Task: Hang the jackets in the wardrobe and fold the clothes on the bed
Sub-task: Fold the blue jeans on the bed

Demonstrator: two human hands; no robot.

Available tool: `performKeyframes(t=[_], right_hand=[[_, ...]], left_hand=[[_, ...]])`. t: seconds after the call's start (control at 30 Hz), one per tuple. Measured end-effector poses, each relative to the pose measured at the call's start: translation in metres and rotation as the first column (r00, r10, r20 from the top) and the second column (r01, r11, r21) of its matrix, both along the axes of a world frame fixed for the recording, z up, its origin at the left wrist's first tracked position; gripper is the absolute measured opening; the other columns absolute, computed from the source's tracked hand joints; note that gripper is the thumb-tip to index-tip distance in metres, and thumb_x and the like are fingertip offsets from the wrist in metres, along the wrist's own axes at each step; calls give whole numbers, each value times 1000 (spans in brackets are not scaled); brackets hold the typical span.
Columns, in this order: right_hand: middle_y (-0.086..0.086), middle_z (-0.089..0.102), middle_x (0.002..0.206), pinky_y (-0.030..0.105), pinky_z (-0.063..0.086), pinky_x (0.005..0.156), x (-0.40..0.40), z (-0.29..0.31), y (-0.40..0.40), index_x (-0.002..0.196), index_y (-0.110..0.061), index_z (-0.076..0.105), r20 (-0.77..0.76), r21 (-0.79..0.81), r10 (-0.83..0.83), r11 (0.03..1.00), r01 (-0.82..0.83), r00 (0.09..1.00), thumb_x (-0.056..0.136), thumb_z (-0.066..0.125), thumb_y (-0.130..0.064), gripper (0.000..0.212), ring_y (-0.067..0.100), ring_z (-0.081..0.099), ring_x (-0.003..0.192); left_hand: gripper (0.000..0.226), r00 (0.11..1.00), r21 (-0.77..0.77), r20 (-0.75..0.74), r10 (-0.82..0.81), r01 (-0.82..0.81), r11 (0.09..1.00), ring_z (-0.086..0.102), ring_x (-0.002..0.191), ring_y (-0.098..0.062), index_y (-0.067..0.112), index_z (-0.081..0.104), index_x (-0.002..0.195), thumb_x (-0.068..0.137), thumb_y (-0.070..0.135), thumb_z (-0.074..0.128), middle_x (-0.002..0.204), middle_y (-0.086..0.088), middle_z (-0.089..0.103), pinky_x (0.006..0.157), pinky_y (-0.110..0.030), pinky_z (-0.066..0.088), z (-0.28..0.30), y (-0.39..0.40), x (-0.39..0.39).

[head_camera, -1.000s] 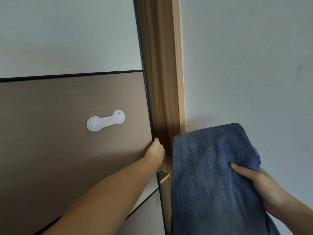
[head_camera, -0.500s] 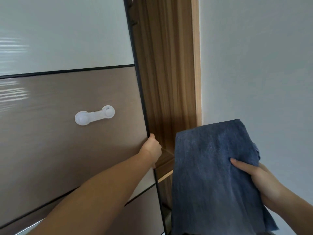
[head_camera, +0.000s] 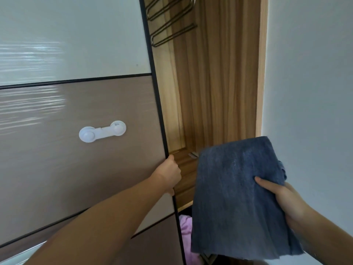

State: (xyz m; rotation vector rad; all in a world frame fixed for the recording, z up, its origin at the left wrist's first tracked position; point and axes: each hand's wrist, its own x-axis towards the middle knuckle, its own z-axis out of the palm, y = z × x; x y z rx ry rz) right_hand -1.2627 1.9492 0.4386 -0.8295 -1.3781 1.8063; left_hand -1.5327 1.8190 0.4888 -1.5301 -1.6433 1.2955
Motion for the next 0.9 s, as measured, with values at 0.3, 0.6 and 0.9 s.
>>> performKeyframes(t=[0.3, 0.6, 0.9], right_hand=[[7, 76, 94, 41, 54, 77, -31, 7, -74, 109, -13, 65, 21, 51, 69, 996, -70, 997, 57, 79, -33, 57, 29, 72, 89], [7, 75, 97, 39, 53, 74, -41, 11, -105, 113, -12, 64, 23, 73, 94, 993, -96, 995, 68, 77, -28, 49, 28, 71, 91], [3, 75, 97, 42, 53, 77, -64, 1, -136, 111, -20, 62, 16, 66, 153, 986, -153, 988, 72, 77, -28, 42, 28, 69, 95]], left_hand=[[52, 999, 26, -13, -53, 53, 998, 56, 92, -20, 17, 65, 107, 95, 61, 40, 103, 1, 65, 78, -35, 29, 2, -78, -13], [58, 1000, 29, 23, -19, 18, 999, 58, 88, -19, 16, 67, 102, 90, 67, 43, 98, 0, 67, 77, -35, 27, 3, -135, -31], [65, 999, 14, 29, 22, -22, 1000, 57, 87, -23, 12, 67, 97, 89, 70, 39, 95, -4, 68, 85, -38, 33, 2, -204, -57]])
